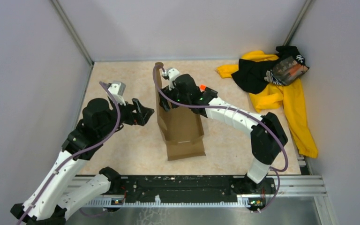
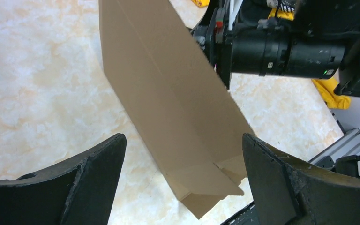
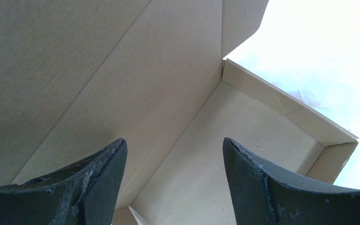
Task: Fold the paper box
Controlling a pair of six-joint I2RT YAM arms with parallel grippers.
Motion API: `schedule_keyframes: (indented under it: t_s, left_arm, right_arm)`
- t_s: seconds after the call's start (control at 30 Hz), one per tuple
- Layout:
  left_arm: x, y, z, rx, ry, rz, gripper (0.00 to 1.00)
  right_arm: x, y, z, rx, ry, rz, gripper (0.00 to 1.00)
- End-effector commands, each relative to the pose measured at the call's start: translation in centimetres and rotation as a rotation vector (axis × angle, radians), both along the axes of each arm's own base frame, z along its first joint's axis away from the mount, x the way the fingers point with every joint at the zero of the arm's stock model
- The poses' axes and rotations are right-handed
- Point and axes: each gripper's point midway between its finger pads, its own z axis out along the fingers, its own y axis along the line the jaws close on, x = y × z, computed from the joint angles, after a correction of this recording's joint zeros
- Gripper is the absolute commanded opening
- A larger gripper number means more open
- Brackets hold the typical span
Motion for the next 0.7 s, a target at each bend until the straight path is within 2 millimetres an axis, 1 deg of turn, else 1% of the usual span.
schedule_keyframes:
  t_s: [0.0,0.07,0.1,0.2,0.23,0.3,0.33,0.37,0.4,0.47,0.53,0.6,0.67]
  left_arm:
    - [0.7,-1.0,0.1,0.033,0.018,-0.03,0.99]
    - [1.8,0.0,-1.2,0.062,0.037,0.055,0.99]
    - [2.6,0.8,-1.7,0.077,0.037,0.116,0.99]
    - [4.5,2.6,-5.1,0.166,0.129,0.276,0.99]
    - [4.9,2.9,-6.3,0.192,0.171,0.31,0.99]
    - [5.4,2.7,-8.1,0.197,0.227,0.349,0.99]
    - [5.8,2.6,-8.9,0.192,0.231,0.357,0.98]
    - [6.4,2.4,-9.2,0.179,0.228,0.367,0.97]
    - [6.8,2.5,-10.3,0.183,0.246,0.376,0.96]
    - [8.0,2.3,-12.1,0.188,0.293,0.377,0.89]
    - [8.9,1.9,-13.6,0.197,0.328,0.372,0.78]
    - [9.7,1.5,-14.9,0.205,0.353,0.367,0.72]
    - [10.5,1.0,-16.0,0.197,0.373,0.356,0.7]
  right_arm:
    - [0.7,0.8,2.3,0.068,-0.029,0.001,0.74]
    - [0.7,0.5,2.0,0.063,-0.026,-0.001,0.74]
    - [0.6,0.3,1.8,0.059,-0.024,-0.005,0.74]
    - [0.5,-0.3,0.9,0.061,-0.012,-0.011,0.74]
    - [0.5,-0.5,0.7,0.062,-0.009,-0.012,0.74]
    - [0.4,-0.9,0.3,0.061,-0.003,-0.015,0.74]
    - [0.4,-1.1,0.2,0.059,-0.002,-0.017,0.74]
    - [0.4,-1.2,0.1,0.06,0.0,-0.017,0.74]
    - [0.6,-1.4,0.0,0.062,0.002,-0.022,0.74]
    - [0.7,-1.7,-0.2,0.068,0.008,-0.025,0.74]
    - [0.8,-1.9,-0.3,0.079,0.016,-0.027,0.74]
    - [1.2,-2.1,-0.7,0.092,0.024,-0.031,0.74]
    - [1.7,-2.2,-1.0,0.107,0.036,-0.036,0.74]
